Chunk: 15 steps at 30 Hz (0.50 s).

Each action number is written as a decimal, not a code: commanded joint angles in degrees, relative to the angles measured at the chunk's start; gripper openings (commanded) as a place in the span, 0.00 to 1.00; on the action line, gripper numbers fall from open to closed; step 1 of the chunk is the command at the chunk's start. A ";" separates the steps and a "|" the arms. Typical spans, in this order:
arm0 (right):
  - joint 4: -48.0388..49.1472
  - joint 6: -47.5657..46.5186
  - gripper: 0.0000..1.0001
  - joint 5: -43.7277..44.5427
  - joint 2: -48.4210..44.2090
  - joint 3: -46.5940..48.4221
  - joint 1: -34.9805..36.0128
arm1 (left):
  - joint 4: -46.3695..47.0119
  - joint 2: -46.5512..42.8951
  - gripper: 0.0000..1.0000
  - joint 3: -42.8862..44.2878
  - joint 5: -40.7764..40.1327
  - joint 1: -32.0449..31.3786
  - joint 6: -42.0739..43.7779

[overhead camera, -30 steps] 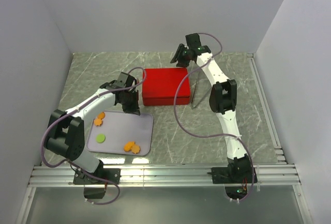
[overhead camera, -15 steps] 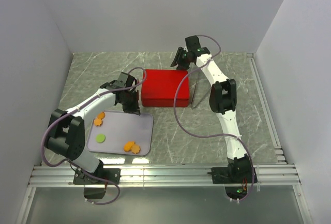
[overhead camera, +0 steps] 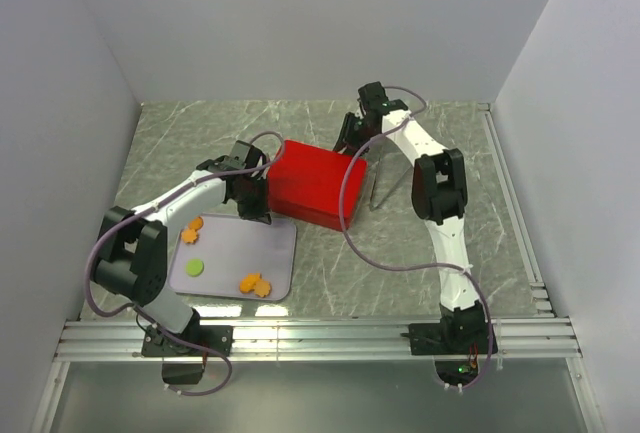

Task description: Pack the cookies

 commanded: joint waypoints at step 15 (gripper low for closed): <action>2.99 -2.24 0.35 -3.16 -22.79 -23.39 3.05 | 5.09 5.48 0.00 0.58 -2.09 -1.47 -0.86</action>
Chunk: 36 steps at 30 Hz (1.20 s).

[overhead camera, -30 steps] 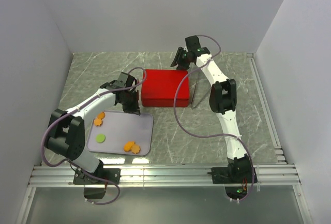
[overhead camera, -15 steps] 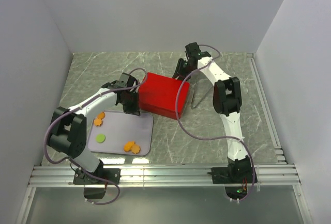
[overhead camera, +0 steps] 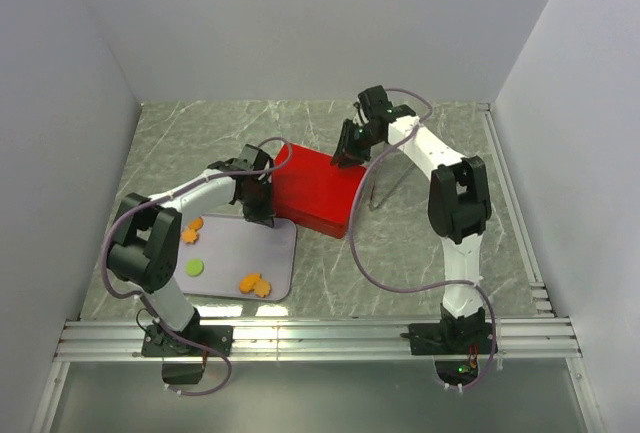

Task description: Pack the cookies

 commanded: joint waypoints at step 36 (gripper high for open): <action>40.31 11.09 0.29 -21.11 -11.01 -45.73 3.97 | -1.05 -16.44 0.00 -3.73 -3.70 -1.11 -5.24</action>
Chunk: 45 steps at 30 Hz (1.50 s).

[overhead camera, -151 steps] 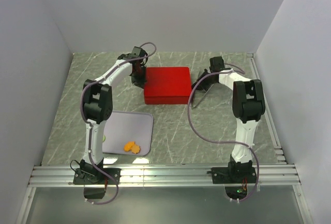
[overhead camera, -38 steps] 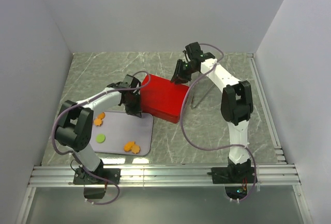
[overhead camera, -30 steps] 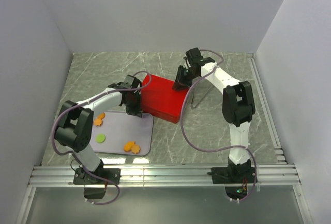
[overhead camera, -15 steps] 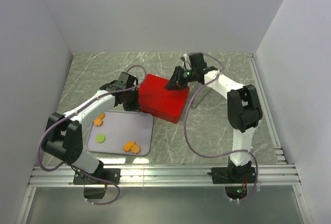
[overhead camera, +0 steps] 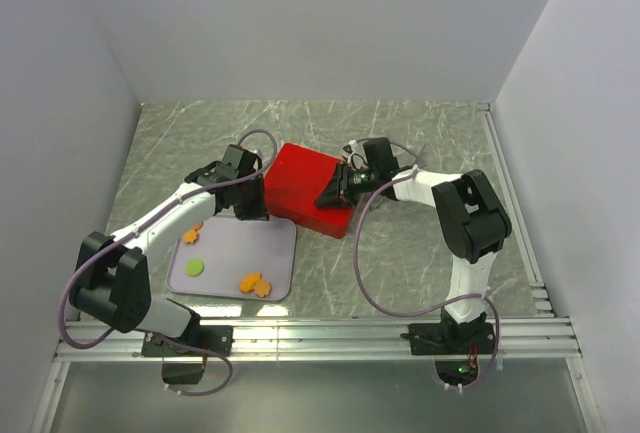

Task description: Pack the cookies

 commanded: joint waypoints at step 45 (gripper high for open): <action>-35.26 -20.43 0.81 33.95 -63.32 -1.47 11.69 | 3.36 -9.76 0.99 26.38 -27.44 -0.28 5.54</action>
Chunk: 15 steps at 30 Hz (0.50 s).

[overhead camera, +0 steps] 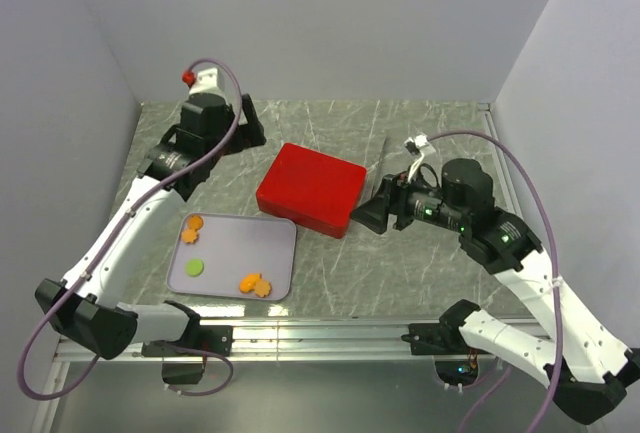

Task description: Pack the cookies

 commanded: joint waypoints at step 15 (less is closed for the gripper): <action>27.04 -25.00 0.98 44.50 -9.04 -24.81 -1.53 | 56.04 -26.01 0.99 -52.36 -11.34 -0.08 20.85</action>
